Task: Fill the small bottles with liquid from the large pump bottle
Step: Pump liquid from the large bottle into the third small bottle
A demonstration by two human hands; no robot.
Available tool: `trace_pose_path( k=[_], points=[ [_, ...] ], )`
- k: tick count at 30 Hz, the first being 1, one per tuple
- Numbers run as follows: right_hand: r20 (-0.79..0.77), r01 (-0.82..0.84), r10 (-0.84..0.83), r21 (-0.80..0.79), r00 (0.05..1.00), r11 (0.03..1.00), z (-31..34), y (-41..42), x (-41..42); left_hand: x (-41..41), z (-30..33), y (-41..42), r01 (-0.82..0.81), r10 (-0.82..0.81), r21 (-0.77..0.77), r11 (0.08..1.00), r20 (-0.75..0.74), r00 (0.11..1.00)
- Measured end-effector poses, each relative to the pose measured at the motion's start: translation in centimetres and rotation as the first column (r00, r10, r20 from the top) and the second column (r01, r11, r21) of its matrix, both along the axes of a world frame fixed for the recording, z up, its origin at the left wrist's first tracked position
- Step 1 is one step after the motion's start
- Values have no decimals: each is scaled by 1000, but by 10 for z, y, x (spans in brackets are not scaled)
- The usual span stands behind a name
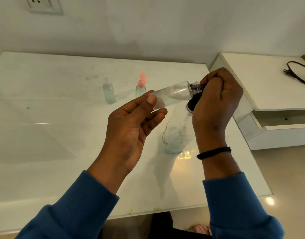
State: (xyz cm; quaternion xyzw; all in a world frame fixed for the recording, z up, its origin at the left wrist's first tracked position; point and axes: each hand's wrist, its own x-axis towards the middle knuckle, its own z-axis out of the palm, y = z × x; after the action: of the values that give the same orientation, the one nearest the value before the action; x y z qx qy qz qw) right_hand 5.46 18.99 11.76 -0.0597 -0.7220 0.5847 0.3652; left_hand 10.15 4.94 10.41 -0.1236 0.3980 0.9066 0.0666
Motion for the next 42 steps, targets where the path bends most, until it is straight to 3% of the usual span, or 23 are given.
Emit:
trace_pose_path(
  k=[7,12,26,30,42],
  points=[
    [20,-5,5,30,1000,1000,6,5,-2,0,0,1,13,-13,2,1000,-10,1000],
    [15,-22,22,-36,1000,999,0,0,0,0,-1,1,0,0,2,1000,3,1000],
    [-17,36,-36,34,999,999,8,1,3,-1,1,-1,2,-2,28,1000,7,1000],
    [-9,3,-3,-27,1000,1000,4,-5,3,-1,0,-1,-6,6,28,1000,18,1000],
    [-13,27,-26,33,1000,999,1,-2,3,0,1,-1,-1,1,35,999,12,1000]
  ],
)
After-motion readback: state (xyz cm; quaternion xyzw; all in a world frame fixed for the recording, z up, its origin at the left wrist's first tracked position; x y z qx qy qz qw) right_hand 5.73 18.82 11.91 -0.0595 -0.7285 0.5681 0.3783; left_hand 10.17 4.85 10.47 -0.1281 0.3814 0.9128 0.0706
